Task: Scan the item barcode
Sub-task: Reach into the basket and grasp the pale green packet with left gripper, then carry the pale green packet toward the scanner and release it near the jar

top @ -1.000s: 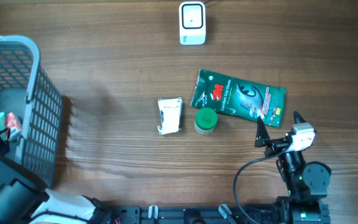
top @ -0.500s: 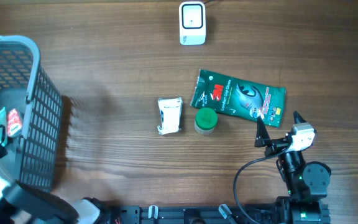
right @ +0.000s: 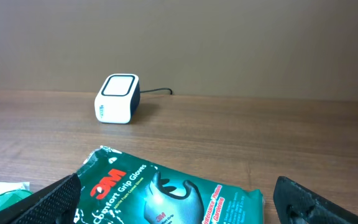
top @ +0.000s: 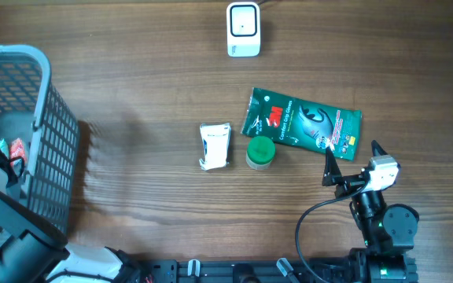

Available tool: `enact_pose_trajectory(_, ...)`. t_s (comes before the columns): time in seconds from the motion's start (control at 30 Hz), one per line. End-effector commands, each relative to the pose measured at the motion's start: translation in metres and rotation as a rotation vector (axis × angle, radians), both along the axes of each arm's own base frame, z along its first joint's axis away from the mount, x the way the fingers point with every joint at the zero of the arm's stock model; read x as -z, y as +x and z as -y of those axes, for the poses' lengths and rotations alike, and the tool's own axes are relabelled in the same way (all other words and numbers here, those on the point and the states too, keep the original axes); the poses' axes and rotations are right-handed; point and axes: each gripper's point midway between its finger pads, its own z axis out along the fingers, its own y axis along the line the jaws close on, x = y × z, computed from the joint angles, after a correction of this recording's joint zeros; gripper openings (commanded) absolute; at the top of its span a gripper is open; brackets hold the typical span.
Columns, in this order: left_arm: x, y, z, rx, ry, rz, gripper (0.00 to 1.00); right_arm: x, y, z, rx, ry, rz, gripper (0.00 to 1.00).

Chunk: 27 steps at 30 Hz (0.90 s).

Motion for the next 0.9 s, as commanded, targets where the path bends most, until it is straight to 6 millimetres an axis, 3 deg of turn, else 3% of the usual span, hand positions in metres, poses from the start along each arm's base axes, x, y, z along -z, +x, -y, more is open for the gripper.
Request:
enact_pose_trajectory(0.0,-0.002,0.004,0.012,0.129,0.004,-0.031,0.04,-0.001,0.000,0.001,0.004,-0.013,0.009,1.00)
enact_pose_trajectory(0.1,-0.063,0.023,0.022,0.201,0.072,0.139,0.04,-0.001,0.000,0.001,0.004,-0.013,0.009,1.00)
enact_pose_trajectory(0.13,-0.096,0.031,0.031,0.249,0.107,0.231,0.04,-0.001,0.000,0.001,0.004,-0.013,0.009,1.00)
enact_pose_trajectory(0.23,-0.195,0.043,0.077,0.437,0.209,0.494,0.04,-0.001,0.000,0.001,0.004,-0.013,0.009,1.00)
enact_pose_trajectory(0.27,-0.228,0.038,0.094,0.482,0.264,0.557,0.04,-0.001,0.000,0.001,0.004,-0.013,0.009,1.00)
enact_pose_trajectory(0.3,-0.270,0.029,0.124,0.563,0.334,0.652,0.04,-0.001,0.000,0.001,0.004,-0.013,0.009,1.00)
enact_pose_trajectory(0.37,-0.299,0.028,0.166,0.712,0.324,0.766,0.04,-0.001,0.000,0.001,0.004,-0.013,0.009,1.00)
enact_pose_trajectory(0.43,-0.316,0.030,0.225,0.960,0.248,0.876,0.04,-0.001,0.000,0.001,0.004,-0.013,0.009,1.00)
enact_pose_trajectory(0.5,-0.328,0.023,0.297,1.318,0.226,0.953,0.04,-0.001,0.000,0.001,0.004,-0.012,0.009,1.00)
enact_pose_trajectory(0.57,-0.317,0.009,0.362,1.656,0.220,0.971,0.04,-0.001,0.000,0.001,0.004,-0.013,0.009,1.00)
enact_pose_trajectory(0.6,-0.306,0.006,0.378,1.735,0.217,0.947,0.04,-0.001,0.000,0.001,0.004,-0.013,0.009,1.00)
enact_pose_trajectory(0.63,-0.275,0.002,0.400,1.835,0.195,0.835,0.04,-0.001,0.000,0.001,0.004,-0.013,0.009,1.00)
enact_pose_trajectory(0.73,-0.178,-0.005,0.416,1.873,0.049,0.315,0.06,-0.001,0.000,0.001,0.004,-0.013,0.009,1.00)
enact_pose_trajectory(0.87,-0.111,-0.005,0.448,2.011,0.004,-0.045,0.04,-0.001,0.000,0.001,0.004,-0.013,0.009,1.00)
